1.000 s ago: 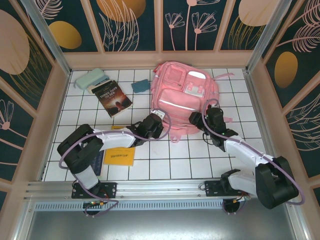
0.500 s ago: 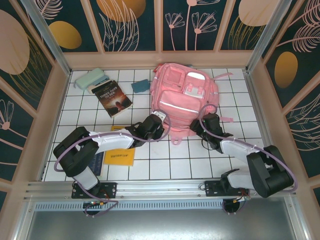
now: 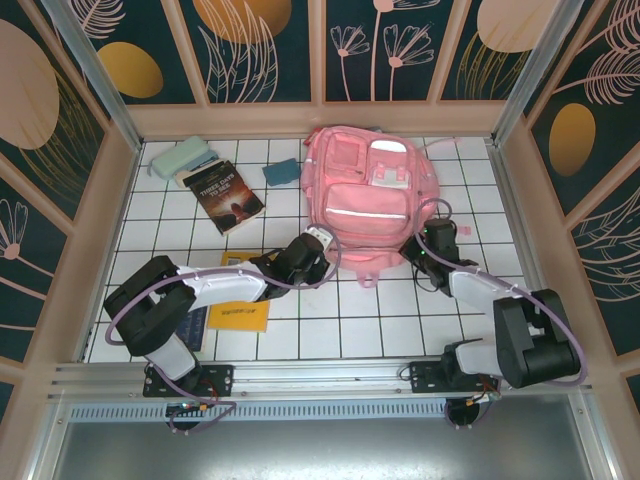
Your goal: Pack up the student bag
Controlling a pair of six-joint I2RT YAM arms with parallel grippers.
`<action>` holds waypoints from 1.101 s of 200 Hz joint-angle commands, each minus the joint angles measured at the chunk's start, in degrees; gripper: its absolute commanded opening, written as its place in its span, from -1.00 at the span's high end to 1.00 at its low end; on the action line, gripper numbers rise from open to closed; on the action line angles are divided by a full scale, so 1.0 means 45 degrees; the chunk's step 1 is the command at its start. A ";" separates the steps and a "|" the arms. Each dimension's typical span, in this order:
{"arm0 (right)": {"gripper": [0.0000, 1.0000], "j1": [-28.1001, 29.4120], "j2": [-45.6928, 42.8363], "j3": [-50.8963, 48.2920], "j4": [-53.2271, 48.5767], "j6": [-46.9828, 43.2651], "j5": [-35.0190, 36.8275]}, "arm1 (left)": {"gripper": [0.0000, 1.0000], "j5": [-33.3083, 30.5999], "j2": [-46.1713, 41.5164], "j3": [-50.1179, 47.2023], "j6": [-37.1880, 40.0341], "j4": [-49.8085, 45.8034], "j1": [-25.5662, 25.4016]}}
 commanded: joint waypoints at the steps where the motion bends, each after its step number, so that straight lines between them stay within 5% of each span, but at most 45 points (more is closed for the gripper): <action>1: 1.00 -0.1241 -0.0414 0.0409 -0.0297 -0.1028 0.1392 | 1.00 -0.1316 -0.0489 -0.0282 -0.0531 -0.0746 0.0733; 59: 1.00 -0.2493 -0.0307 0.0605 -0.0153 -0.1711 0.1067 | 1.00 -0.1713 0.0308 0.0407 -0.0480 -0.1259 0.1213; 100: 1.00 -0.2494 -0.0041 0.0751 0.0216 -0.1878 -0.0160 | 1.00 0.0168 0.0325 0.0693 -0.0594 -0.0943 0.1193; 127: 0.66 -0.2331 -0.0345 0.0635 0.0198 -0.1913 -0.0180 | 0.74 0.2348 -0.0005 0.0695 -0.0817 -0.0357 0.1139; 141: 0.31 -0.2231 -0.0572 0.0566 0.0116 -0.1903 -0.0298 | 0.62 0.3100 -0.0153 0.0667 -0.1003 -0.0001 0.1137; 187: 0.02 -0.0367 -0.2378 0.0043 -0.0779 -0.1763 0.0909 | 0.42 0.4703 0.0038 0.0446 -0.3408 0.1981 0.1141; 220: 0.09 0.1541 -0.3284 -0.0410 -0.1028 -0.1374 0.1743 | 0.21 0.5061 0.0257 -0.0067 -0.5179 0.3658 0.1140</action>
